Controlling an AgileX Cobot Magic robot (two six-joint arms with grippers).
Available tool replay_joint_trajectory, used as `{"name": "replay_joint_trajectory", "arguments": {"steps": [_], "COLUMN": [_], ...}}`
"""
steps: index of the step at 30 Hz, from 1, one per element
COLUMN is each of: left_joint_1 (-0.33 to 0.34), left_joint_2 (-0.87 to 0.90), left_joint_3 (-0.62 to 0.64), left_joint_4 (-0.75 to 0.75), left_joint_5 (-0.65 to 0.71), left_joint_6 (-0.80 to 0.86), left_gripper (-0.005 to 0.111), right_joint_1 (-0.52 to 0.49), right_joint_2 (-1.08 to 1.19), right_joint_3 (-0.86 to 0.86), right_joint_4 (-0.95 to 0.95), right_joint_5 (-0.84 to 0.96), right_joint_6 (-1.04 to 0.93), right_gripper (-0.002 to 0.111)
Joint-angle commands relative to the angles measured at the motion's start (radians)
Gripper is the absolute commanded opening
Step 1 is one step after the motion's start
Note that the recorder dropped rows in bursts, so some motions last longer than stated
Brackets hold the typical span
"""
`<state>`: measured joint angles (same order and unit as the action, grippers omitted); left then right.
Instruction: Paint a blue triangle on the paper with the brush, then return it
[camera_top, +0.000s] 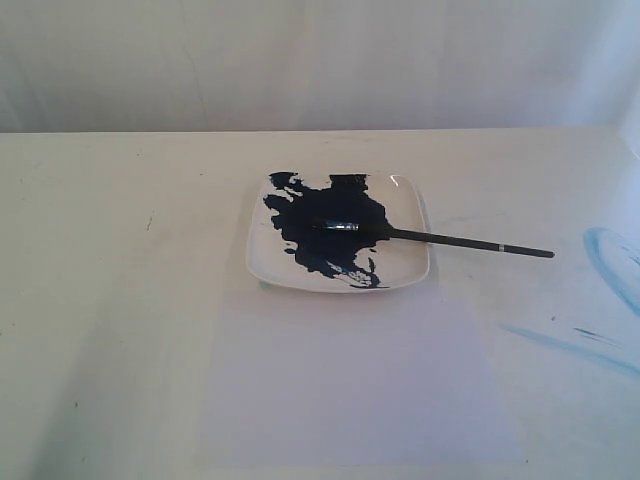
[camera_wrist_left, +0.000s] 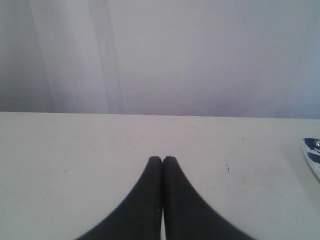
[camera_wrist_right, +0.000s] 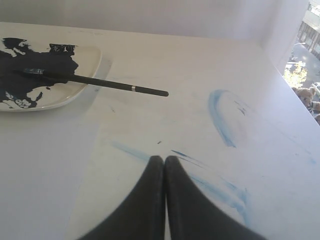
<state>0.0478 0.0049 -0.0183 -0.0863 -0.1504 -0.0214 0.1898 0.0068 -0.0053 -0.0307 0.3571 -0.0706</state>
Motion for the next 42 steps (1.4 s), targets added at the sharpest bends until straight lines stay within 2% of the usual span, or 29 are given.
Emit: {"name": "replay_joint_trajectory", "arguments": {"steps": [1, 10, 17, 32, 38, 42], "left_joint_1": [-0.001, -0.001, -0.001, -0.001, -0.001, -0.001], "left_joint_2": [-0.005, -0.005, -0.005, -0.004, 0.142, 0.219], "left_joint_3": [0.008, 0.008, 0.008, 0.008, 0.002, -0.05], "left_joint_4": [-0.013, -0.013, -0.013, -0.013, -0.013, -0.013], "left_joint_5": [-0.044, -0.036, 0.032, 0.046, -0.087, -0.092], "left_joint_6": [-0.009, -0.009, -0.009, -0.047, -0.049, -0.049], "left_gripper": [0.0, 0.0, 0.0, 0.0, 0.0, 0.0], "right_joint_1": [0.002, 0.002, 0.002, 0.002, 0.002, 0.002], "right_joint_2": [-0.007, -0.007, -0.007, -0.007, -0.007, -0.007], "right_joint_3": [0.005, 0.005, 0.005, 0.005, 0.005, 0.005], "right_joint_4": [-0.005, -0.005, -0.005, -0.005, -0.005, -0.005], "right_joint_5": [-0.006, -0.006, -0.006, -0.006, -0.006, -0.006], "right_joint_6": [-0.002, -0.002, -0.002, -0.002, -0.002, -0.002], "right_gripper": [0.0, 0.0, 0.0, 0.0, 0.0, 0.0]}}
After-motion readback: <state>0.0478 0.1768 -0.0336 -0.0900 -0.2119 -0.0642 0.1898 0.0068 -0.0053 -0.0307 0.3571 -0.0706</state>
